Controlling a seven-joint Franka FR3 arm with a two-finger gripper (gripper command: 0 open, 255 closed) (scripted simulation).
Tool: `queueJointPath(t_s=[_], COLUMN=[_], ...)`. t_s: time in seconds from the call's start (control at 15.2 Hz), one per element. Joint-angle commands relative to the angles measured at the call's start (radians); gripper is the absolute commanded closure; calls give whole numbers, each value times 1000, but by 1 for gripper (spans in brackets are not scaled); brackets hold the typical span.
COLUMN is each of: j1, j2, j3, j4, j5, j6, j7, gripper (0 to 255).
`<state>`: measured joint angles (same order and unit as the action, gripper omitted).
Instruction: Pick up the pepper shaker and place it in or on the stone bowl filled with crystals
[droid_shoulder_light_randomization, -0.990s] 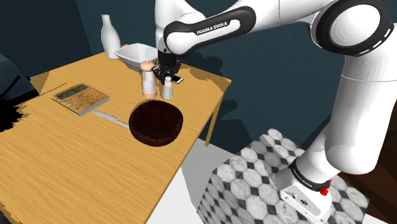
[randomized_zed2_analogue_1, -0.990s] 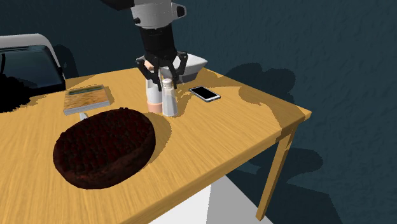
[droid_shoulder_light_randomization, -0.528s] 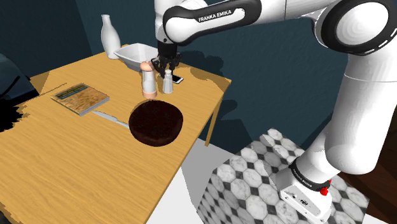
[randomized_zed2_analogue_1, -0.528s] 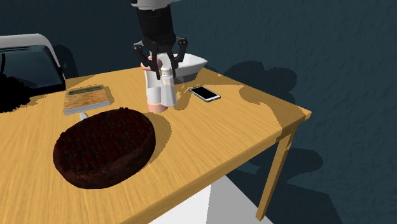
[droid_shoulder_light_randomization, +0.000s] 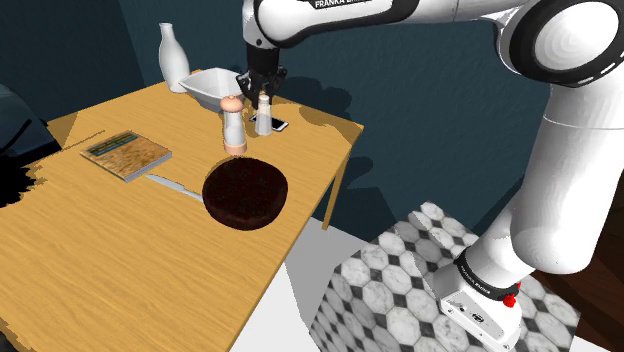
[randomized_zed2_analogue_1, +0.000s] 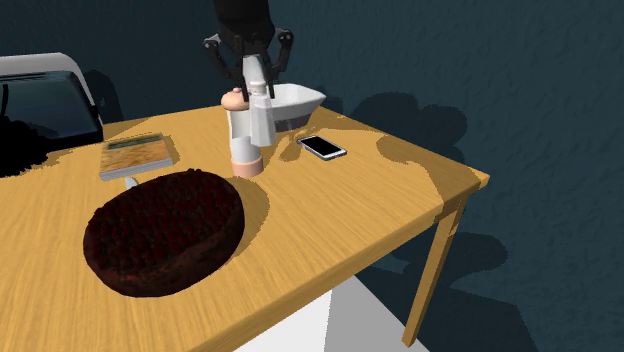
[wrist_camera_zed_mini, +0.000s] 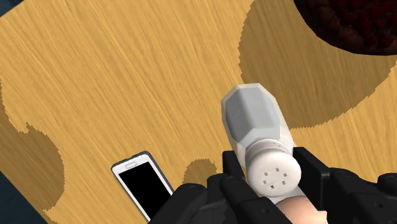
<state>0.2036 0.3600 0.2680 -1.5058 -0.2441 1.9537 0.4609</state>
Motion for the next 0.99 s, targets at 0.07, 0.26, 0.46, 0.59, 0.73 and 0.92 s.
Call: queueJointPath(t_s=[0.07,0.26,0.46,0.59,0.73,0.92], j1=[1,3,6,8,28,61], j2=[-5,-6,-5,-3,-38,-82], j3=[1,3,4,4,17,37], j4=[35,73,116,139,102,60], j5=[4,7,9,9,10,12], j6=[-39,-79,-119,-141,-143,-153], j7=[-8,-14,-20,-23,13,67], gripper=[255,255,255,255,255,255])
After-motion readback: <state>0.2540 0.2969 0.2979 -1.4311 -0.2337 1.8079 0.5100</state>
